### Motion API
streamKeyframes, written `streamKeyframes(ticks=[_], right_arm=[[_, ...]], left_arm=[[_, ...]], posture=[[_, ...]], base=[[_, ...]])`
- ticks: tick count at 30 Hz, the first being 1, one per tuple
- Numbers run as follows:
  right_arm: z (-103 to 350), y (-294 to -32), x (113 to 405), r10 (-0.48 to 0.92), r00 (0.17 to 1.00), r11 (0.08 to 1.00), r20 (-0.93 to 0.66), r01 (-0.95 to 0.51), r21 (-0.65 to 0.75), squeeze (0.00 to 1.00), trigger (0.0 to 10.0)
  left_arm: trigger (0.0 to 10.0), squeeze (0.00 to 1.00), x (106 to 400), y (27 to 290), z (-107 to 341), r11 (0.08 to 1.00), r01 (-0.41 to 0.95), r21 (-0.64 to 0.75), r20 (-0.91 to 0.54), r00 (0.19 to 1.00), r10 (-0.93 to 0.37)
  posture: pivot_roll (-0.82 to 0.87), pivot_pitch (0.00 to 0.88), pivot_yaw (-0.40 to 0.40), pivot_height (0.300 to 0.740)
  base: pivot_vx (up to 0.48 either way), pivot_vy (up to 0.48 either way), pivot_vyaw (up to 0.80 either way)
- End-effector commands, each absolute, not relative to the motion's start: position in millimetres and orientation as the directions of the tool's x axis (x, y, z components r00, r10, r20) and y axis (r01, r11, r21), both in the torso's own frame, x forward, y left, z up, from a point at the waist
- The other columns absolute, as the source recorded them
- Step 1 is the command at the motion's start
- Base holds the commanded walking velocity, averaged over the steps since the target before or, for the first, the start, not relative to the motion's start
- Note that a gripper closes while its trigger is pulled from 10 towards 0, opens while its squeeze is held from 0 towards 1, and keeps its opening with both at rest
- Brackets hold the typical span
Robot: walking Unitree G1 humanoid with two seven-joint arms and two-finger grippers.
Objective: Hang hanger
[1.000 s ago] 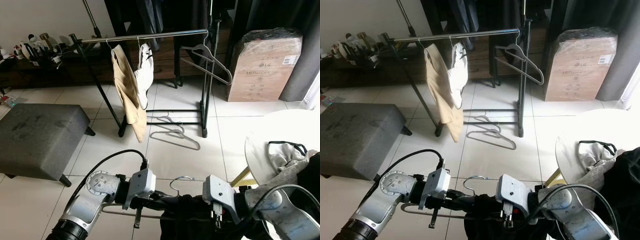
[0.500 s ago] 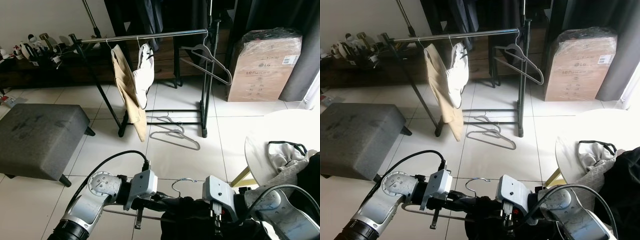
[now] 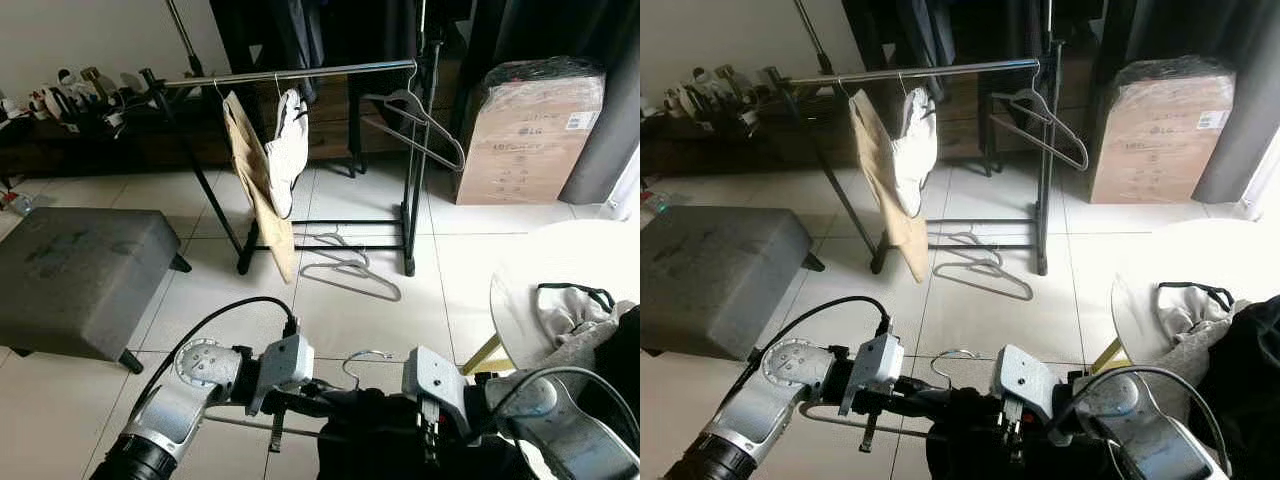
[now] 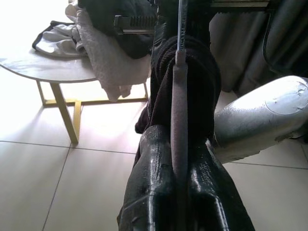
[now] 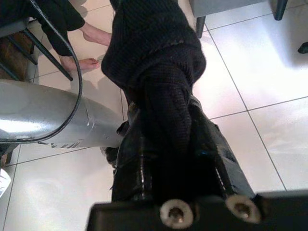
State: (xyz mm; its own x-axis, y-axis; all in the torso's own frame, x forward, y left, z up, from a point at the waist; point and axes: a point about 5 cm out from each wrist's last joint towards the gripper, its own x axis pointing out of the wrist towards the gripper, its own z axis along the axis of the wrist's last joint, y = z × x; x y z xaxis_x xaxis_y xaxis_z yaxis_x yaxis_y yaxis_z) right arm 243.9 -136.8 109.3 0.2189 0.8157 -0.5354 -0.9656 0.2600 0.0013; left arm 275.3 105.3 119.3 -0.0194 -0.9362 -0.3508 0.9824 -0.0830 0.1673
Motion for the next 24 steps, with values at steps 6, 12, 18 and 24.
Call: streamKeyframes(ticks=[6,12,18,24], right_arm=[[109.5,-128.1,244.8,0.843,0.214,0.253,-0.493,-0.968,0.012,0.00,0.0],[107.9,-128.8,246.6,0.838,0.210,0.251,-0.503,-0.968,0.015,0.00,0.0],[100.8,-134.0,247.8,0.816,0.224,0.274,-0.534,-0.962,0.016,0.00,0.0],[91.1,-144.2,253.5,0.769,0.291,0.355,-0.570,-0.935,0.002,0.00,0.0]], left_arm=[[10.0,0.00,276.6,105.9,132.3,-0.105,0.982,0.160,-0.328,-0.047,-0.944],[10.0,1.00,278.8,109.0,133.3,-0.104,0.986,0.128,-0.355,-0.053,-0.934],[10.0,1.00,281.3,115.8,137.9,-0.100,0.987,0.128,-0.368,-0.046,-0.929],[10.0,1.00,289.3,133.6,150.1,-0.046,0.989,0.143,-0.394,0.014,-0.919]], posture=[[-0.18,0.107,0.112,0.740],[-0.18,0.118,0.111,0.740],[-0.17,0.130,0.110,0.740],[-0.17,0.143,0.109,0.740]], base=[[0.000,0.000,0.00],[0.000,0.000,0.00],[0.000,0.000,0.00],[0.000,0.000,0.00]])
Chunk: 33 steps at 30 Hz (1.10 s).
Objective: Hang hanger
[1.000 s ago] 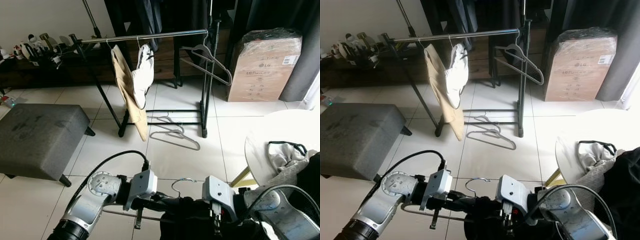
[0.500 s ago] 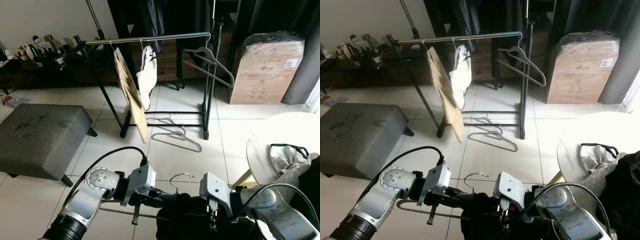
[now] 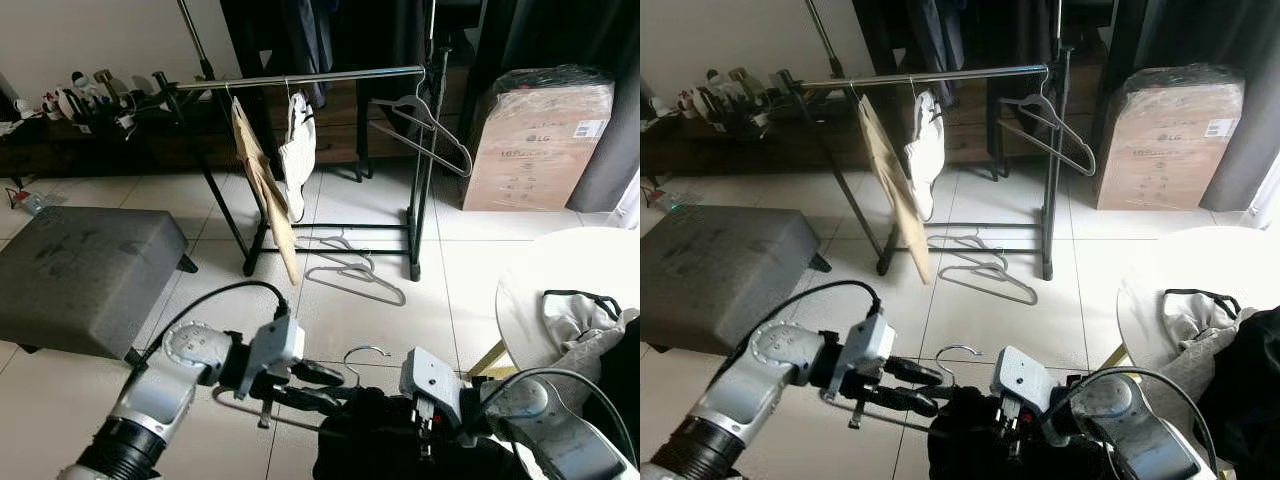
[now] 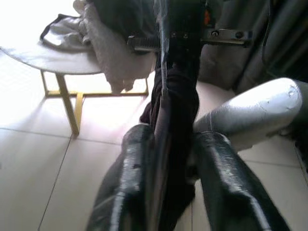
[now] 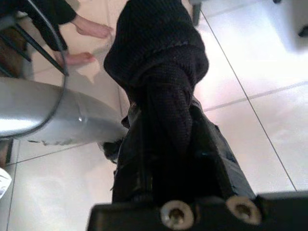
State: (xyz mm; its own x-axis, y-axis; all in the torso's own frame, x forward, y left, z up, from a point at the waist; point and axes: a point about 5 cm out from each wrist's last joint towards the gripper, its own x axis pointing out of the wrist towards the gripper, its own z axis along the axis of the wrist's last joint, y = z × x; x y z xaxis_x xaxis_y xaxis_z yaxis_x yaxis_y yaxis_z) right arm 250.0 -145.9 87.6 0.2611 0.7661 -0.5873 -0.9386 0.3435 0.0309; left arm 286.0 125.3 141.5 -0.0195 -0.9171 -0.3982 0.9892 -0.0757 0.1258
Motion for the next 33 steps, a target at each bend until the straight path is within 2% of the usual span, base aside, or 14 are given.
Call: streamKeyframes(ticks=[1,3,5,6,7,8,14,18,21,22,23,26,30,33], right_arm=[[90.7,-145.3,254.8,0.763,0.305,0.370,-0.571,-0.929,-0.002,0.00,0.0],[90.2,-149.9,261.1,0.738,0.362,0.428,-0.569,-0.904,-0.021,0.00,0.0],[92.2,-158.5,270.9,0.687,0.455,0.520,-0.567,-0.852,-0.054,0.00,0.0],[92.2,-158.5,270.9,0.687,0.455,0.520,-0.567,-0.852,-0.054,0.00,0.0],[96.5,-164.7,277.1,0.651,0.517,0.578,-0.555,-0.812,-0.080,0.00,0.0],[99.7,-166.5,279.0,0.644,0.539,0.596,-0.543,-0.798,-0.086,0.00,0.0],[114.2,-177.6,282.0,0.605,0.612,0.654,-0.510,-0.747,-0.121,0.00,0.0],[126.4,-176.2,280.4,0.618,0.618,0.645,-0.486,-0.752,-0.137,0.00,0.0],[137.0,-169.6,276.5,0.647,0.599,0.603,-0.472,-0.781,-0.165,0.00,0.0],[140.4,-167.2,274.5,0.659,0.587,0.585,-0.470,-0.793,-0.171,0.00,0.0],[144.2,-164.3,271.9,0.674,0.571,0.561,-0.468,-0.808,-0.179,0.00,0.0],[151.8,-157.9,268.1,0.704,0.539,0.513,-0.462,-0.836,-0.195,0.00,0.0],[159.4,-150.6,264.5,0.731,0.512,0.475,-0.451,-0.857,-0.201,0.00,0.0],[163.3,-145.0,259.5,0.753,0.476,0.431,-0.453,-0.878,-0.206,0.00,0.0]], left_arm=[[10.0,1.00,290.5,135.5,151.8,-0.034,0.989,0.147,-0.393,0.027,-0.919],[10.0,1.00,294.5,142.3,157.7,0.026,0.987,0.157,-0.377,0.084,-0.922],[10.0,1.00,297.2,153.2,165.2,0.134,0.980,0.145,-0.332,0.175,-0.927],[10.0,1.00,297.2,153.2,165.2,0.134,0.980,0.145,-0.332,0.175,-0.927],[10.0,1.00,295.5,163.2,167.8,0.218,0.970,0.109,-0.291,0.241,-0.926],[10.0,1.00,293.1,168.0,167.4,0.255,0.964,0.081,-0.271,0.267,-0.925],[10.0,1.00,270.8,183.2,152.8,0.388,0.916,-0.103,-0.179,0.366,-0.913],[10.0,1.00,260.3,184.9,137.7,0.419,0.882,-0.214,-0.170,0.389,-0.905],[10.0,1.00,256.9,186.9,119.0,0.475,0.824,-0.307,-0.213,0.427,-0.879],[10.0,0.75,256.3,186.9,112.3,0.496,0.799,-0.340,-0.235,0.439,-0.867],[10.0,0.04,256.1,185.9,104.6,0.518,0.769,-0.374,-0.259,0.450,-0.855],[10.0,0.00,260.8,179.5,84.6,0.595,0.692,-0.409,-0.343,0.488,-0.802],[10.0,0.00,262.5,168.4,70.7,0.624,0.664,-0.413,-0.400,0.483,-0.779],[10.0,0.00,268.6,158.7,65.7,0.648,0.641,-0.411,-0.394,0.516,-0.761]], posture=[[-0.17,0.145,0.109,0.740],[-0.17,0.148,0.110,0.740],[-0.16,0.152,0.111,0.740],[-0.16,0.152,0.111,0.740],[-0.16,0.156,0.112,0.740],[-0.16,0.156,0.112,0.740],[-0.15,0.167,0.108,0.740],[-0.16,0.171,0.107,0.740],[-0.17,0.172,0.109,0.740],[-0.17,0.171,0.110,0.740],[-0.17,0.169,0.111,0.740],[-0.17,0.166,0.111,0.740],[-0.18,0.160,0.109,0.740],[-0.19,0.156,0.110,0.740]], base=[[0.000,0.000,0.00],[0.000,0.000,0.00],[0.000,0.000,0.00],[0.000,0.000,0.00],[0.000,0.000,0.00],[0.000,0.000,0.00],[0.000,0.000,0.00],[0.000,0.000,0.00],[0.000,0.000,0.00],[0.000,0.000,0.00],[0.000,0.000,0.00],[0.000,0.000,0.00],[0.000,0.000,0.00],[0.000,0.000,0.00]])
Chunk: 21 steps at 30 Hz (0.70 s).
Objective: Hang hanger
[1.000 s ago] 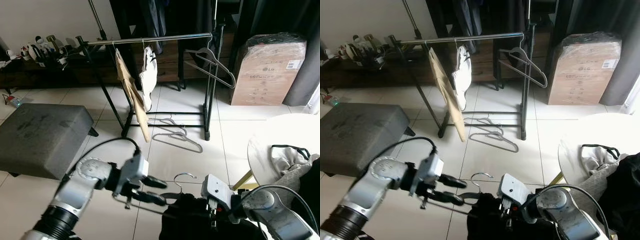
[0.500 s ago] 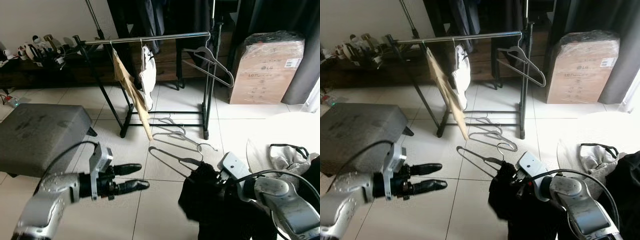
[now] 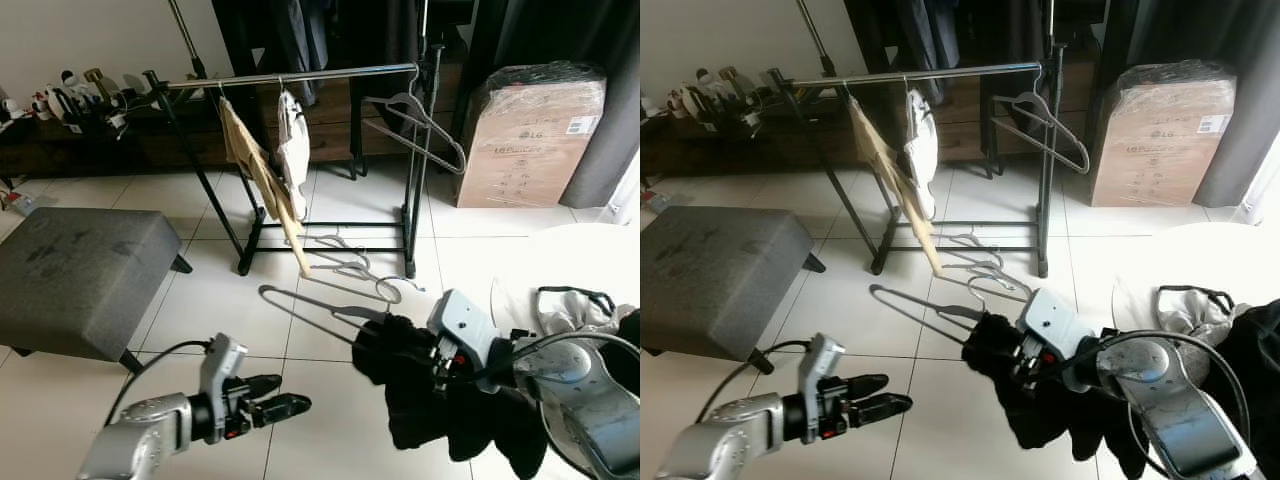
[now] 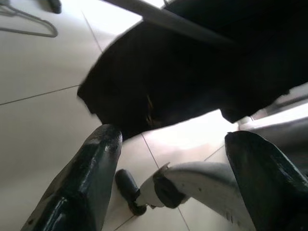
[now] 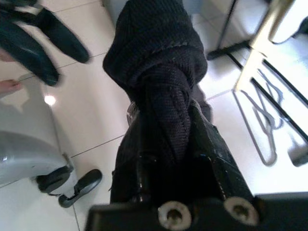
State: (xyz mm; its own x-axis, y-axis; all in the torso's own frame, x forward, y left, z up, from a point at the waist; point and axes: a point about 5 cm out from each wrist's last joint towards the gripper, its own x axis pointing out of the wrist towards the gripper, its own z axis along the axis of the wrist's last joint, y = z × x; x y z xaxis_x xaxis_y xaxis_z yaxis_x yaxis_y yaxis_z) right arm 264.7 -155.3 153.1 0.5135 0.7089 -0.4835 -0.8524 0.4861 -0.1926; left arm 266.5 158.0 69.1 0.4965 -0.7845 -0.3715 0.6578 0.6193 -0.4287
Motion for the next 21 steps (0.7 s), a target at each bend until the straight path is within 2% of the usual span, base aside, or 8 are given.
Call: streamKeyframes(ticks=[1,6,9,14,21], right_arm=[[163.3,-145.0,259.5,0.753,0.476,0.431,-0.453,-0.878,-0.206,0.00,0.0],[168.6,-138.3,255.9,0.773,0.438,0.381,-0.459,-0.899,-0.217,0.00,0.0],[170.5,-136.2,255.3,0.778,0.430,0.369,-0.458,-0.903,-0.221,0.00,0.0],[173.8,-130.0,253.0,0.791,0.407,0.339,-0.456,-0.913,-0.227,0.00,0.0],[177.6,-122.2,250.9,0.804,0.395,0.319,-0.445,-0.918,-0.237,0.00,0.0]], left_arm=[[10.0,0.00,268.6,158.7,65.7,0.648,0.641,-0.411,-0.394,0.516,-0.761],[10.0,0.00,279.1,149.5,64.5,0.660,0.555,-0.506,-0.322,0.588,-0.742],[10.0,0.00,281.8,146.9,65.3,0.654,0.520,-0.549,-0.305,0.604,-0.737],[10.0,0.00,281.5,140.3,63.9,0.620,0.494,-0.610,-0.291,0.588,-0.755],[10.0,0.00,279.2,136.3,60.4,0.577,0.480,-0.661,-0.319,0.515,-0.795]], posture=[[-0.19,0.156,0.110,0.740],[-0.19,0.149,0.109,0.740],[-0.19,0.148,0.108,0.740],[-0.19,0.145,0.110,0.740],[-0.19,0.145,0.114,0.740]], base=[[0.000,0.000,0.00],[0.000,0.000,0.00],[0.000,0.000,0.00],[0.000,0.000,0.00],[0.000,0.000,0.00]])
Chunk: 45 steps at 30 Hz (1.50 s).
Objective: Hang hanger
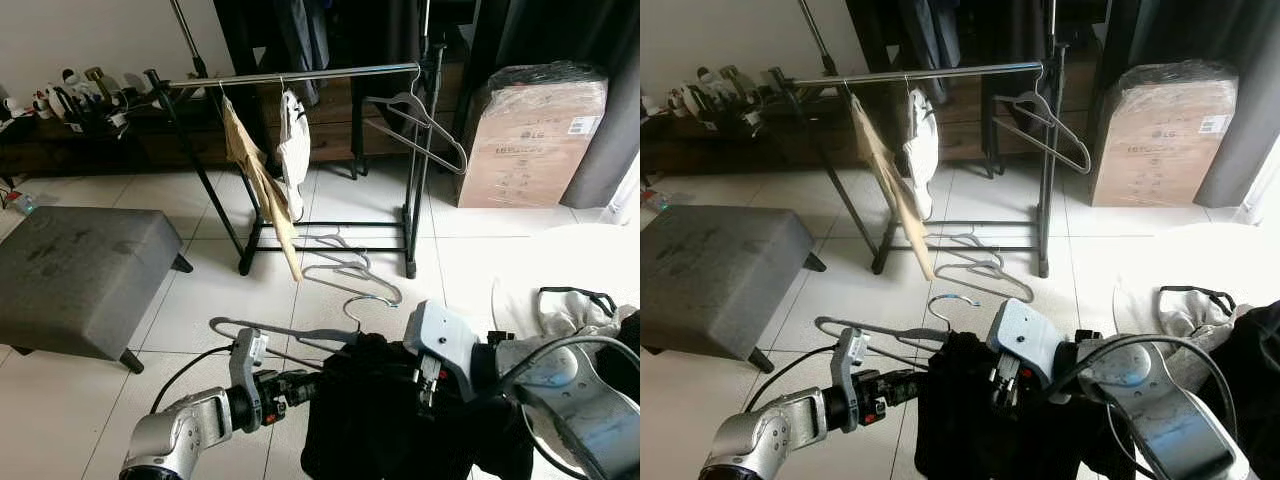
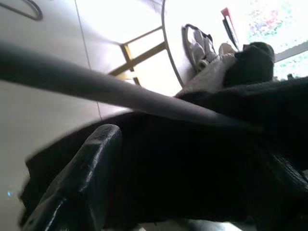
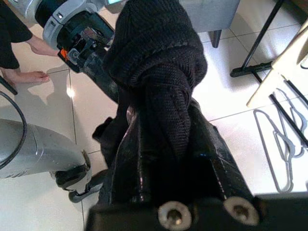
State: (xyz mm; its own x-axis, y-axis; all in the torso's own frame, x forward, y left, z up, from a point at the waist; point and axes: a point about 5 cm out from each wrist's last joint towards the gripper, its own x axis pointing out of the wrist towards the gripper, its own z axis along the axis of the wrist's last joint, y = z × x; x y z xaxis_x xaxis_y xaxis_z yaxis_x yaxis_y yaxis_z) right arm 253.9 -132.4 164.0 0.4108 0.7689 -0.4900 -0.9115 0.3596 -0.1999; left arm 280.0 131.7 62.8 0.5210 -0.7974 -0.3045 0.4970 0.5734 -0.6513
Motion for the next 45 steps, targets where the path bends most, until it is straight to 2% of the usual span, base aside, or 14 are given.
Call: streamKeyframes(ticks=[1,11,26,30,32,33,34,35,36,37,45], right_arm=[[179.9,-118.9,249.8,0.810,0.389,0.311,-0.438,-0.919,-0.241,0.00,0.0],[186.9,-112.6,245.9,0.823,0.374,0.287,-0.427,-0.923,-0.256,0.00,0.0],[198.1,-109.7,246.6,0.824,0.390,0.293,-0.411,-0.914,-0.281,0.00,0.0],[200.2,-110.1,248.2,0.822,0.398,0.298,-0.407,-0.910,-0.288,0.00,0.0],[202.4,-109.1,249.6,0.823,0.404,0.302,-0.400,-0.907,-0.294,0.00,0.0],[202.4,-109.1,249.6,0.823,0.404,0.302,-0.400,-0.907,-0.294,0.00,0.0],[203.3,-108.5,250.2,0.824,0.405,0.303,-0.397,-0.906,-0.296,0.00,0.0],[204.3,-106.9,250.4,0.826,0.405,0.302,-0.391,-0.905,-0.298,0.00,0.0],[204.6,-106.4,250.5,0.828,0.404,0.301,-0.390,-0.906,-0.298,0.00,0.0],[204.7,-106.0,250.6,0.828,0.403,0.301,-0.389,-0.906,-0.298,0.00,0.0],[204.9,-107.2,253.2,0.821,0.415,0.313,-0.392,-0.901,-0.300,0.00,0.0]], left_arm=[[10.0,0.00,280.3,136.0,61.2,0.577,0.487,-0.656,-0.326,0.507,-0.798],[10.0,0.00,288.2,133.0,62.0,0.596,0.493,-0.634,-0.355,0.498,-0.791],[10.0,0.00,299.8,130.6,51.8,0.684,0.436,-0.585,-0.444,0.534,-0.719],[9.7,0.00,297.9,129.4,49.4,0.675,0.439,-0.593,-0.454,0.509,-0.731],[8.4,0.00,295.3,129.1,46.3,0.675,0.447,-0.587,-0.482,0.478,-0.735],[8.4,0.00,295.3,129.1,46.3,0.675,0.447,-0.587,-0.482,0.478,-0.735],[7.5,0.00,294.4,129.2,44.4,0.684,0.447,-0.577,-0.501,0.467,-0.728],[4.3,0.00,293.8,129.4,40.8,0.701,0.439,-0.562,-0.532,0.457,-0.713],[4.3,0.00,293.6,129.4,39.7,0.707,0.435,-0.558,-0.541,0.455,-0.707],[0.0,0.00,293.4,129.1,39.4,0.705,0.441,-0.556,-0.541,0.451,-0.709],[0.0,0.00,291.9,129.0,37.2,0.708,0.444,-0.549,-0.553,0.442,-0.706]], posture=[[-0.19,0.145,0.116,0.740],[-0.20,0.152,0.116,0.740],[-0.20,0.166,0.114,0.740],[-0.20,0.168,0.114,0.740],[-0.20,0.169,0.114,0.740],[-0.20,0.169,0.114,0.740],[-0.19,0.170,0.115,0.740],[-0.19,0.170,0.118,0.740],[-0.19,0.170,0.118,0.740],[-0.19,0.172,0.118,0.740],[-0.19,0.175,0.117,0.740]], base=[[0.000,0.000,0.00],[0.000,0.000,0.00],[0.000,0.000,0.00],[0.000,0.000,0.00],[0.000,0.000,0.00],[0.000,0.000,0.00],[0.000,0.000,0.00],[0.000,0.000,0.00],[0.000,0.000,0.00],[0.000,0.000,0.00],[0.000,0.000,0.00]])
